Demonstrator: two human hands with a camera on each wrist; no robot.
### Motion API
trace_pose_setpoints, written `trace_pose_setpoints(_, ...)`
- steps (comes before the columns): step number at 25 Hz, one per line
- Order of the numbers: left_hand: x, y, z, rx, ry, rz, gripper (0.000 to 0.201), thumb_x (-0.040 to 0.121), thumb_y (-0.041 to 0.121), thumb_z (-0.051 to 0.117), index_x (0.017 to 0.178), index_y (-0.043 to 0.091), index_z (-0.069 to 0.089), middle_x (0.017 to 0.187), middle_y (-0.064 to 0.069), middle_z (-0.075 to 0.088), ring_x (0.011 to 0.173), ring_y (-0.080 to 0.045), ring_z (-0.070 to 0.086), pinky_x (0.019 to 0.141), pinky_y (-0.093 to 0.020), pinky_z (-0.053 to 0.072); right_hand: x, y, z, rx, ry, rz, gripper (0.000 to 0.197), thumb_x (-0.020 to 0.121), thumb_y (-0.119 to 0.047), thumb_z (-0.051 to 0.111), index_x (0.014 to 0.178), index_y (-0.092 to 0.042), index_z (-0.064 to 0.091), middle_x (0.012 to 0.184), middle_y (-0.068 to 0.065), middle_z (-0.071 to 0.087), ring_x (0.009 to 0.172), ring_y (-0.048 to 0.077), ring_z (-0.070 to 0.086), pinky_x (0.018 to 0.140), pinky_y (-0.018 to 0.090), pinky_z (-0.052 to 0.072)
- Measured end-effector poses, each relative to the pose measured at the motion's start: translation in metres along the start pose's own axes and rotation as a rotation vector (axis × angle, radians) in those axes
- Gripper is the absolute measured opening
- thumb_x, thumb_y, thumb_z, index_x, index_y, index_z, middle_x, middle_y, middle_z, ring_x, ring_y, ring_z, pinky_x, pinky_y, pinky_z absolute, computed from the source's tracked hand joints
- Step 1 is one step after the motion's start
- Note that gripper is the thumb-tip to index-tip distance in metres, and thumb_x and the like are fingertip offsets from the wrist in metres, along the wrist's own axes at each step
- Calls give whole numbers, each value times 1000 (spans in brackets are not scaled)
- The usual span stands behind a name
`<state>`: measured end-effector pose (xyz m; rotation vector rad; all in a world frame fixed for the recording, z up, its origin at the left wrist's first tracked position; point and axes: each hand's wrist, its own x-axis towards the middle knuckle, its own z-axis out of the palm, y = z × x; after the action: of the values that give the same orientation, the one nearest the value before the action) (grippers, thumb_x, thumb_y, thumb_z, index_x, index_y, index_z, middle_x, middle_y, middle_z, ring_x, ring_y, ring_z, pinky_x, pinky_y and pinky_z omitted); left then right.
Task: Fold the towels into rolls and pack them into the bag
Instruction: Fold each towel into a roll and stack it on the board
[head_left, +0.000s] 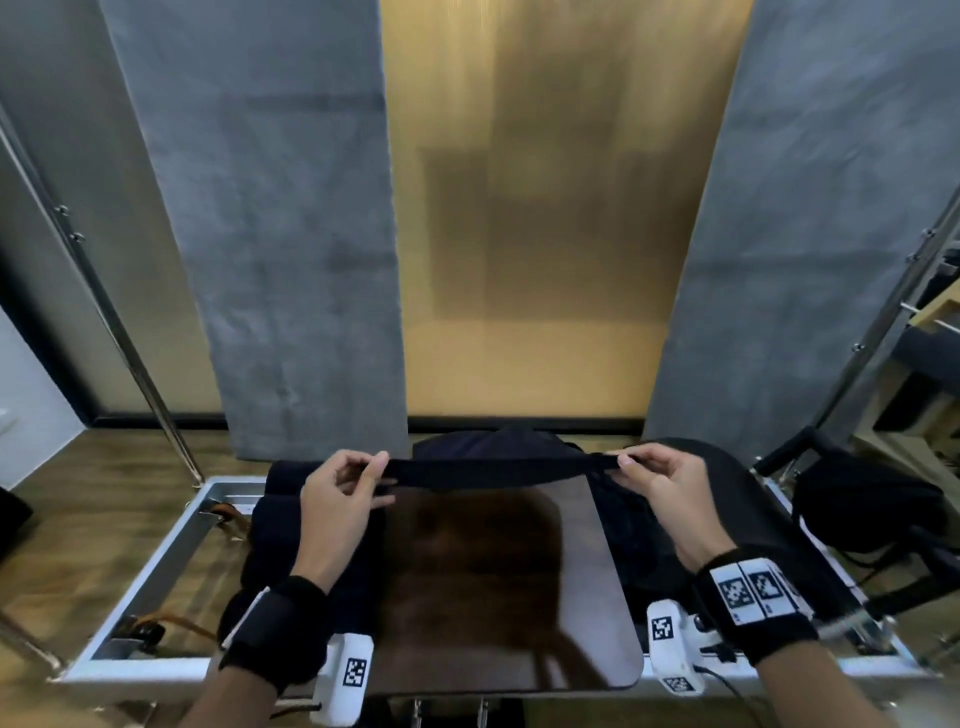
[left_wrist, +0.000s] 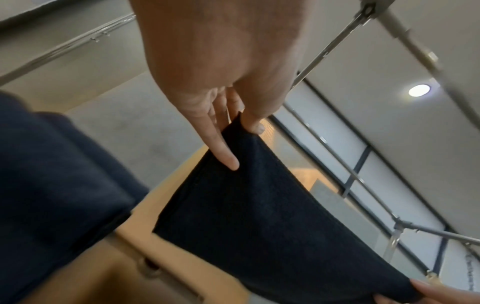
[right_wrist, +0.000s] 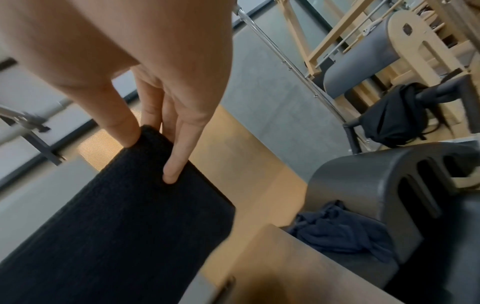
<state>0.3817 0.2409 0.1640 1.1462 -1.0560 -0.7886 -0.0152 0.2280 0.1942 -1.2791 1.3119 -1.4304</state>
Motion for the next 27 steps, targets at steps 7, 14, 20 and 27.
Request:
trace_pose_setpoints(7, -83, -94, -12, 595, -215, -454, 47, 103, 35, 66, 70, 2, 66, 67, -14, 74, 60, -24, 76, 58, -41, 64, -80, 126, -1, -457, -174, 490, 25, 101, -18, 66, 84, -4, 78, 77, 9, 79, 64, 22, 72, 64, 44, 60)
trace_pose_setpoints(14, -94, -104, 13, 960, -390, -356, 46, 102, 51, 60, 74, 15, 65, 66, 0, 71, 71, -18, 70, 73, -40, 60, -72, 151, -4, -553, -214, 501, 25, 102, -17, 63, 82, -7, 74, 63, 9, 74, 38, 18, 51, 43, 23, 43)
trace_pose_setpoints(20, -49, -128, 56, 777, -457, -181, 25, 98, 37, 72, 79, 23, 67, 75, 8, 69, 75, -9, 66, 79, -40, 58, 0, 156, 19, -425, -151, 446, 18, 98, -11, 69, 81, -11, 75, 69, 9, 75, 49, 22, 63, 45, 29, 48)
trace_pose_setpoints(27, 17, -152, 121, 902, -757, -175, 56, 94, 38, 79, 143, 32, 53, 156, 11, 44, 146, -13, 38, 120, -35, 32, 91, 170, 56, -286, -96, 354, 24, 94, 13, 64, 95, -1, 82, 97, 10, 80, 98, 21, 76, 95, 37, 61)
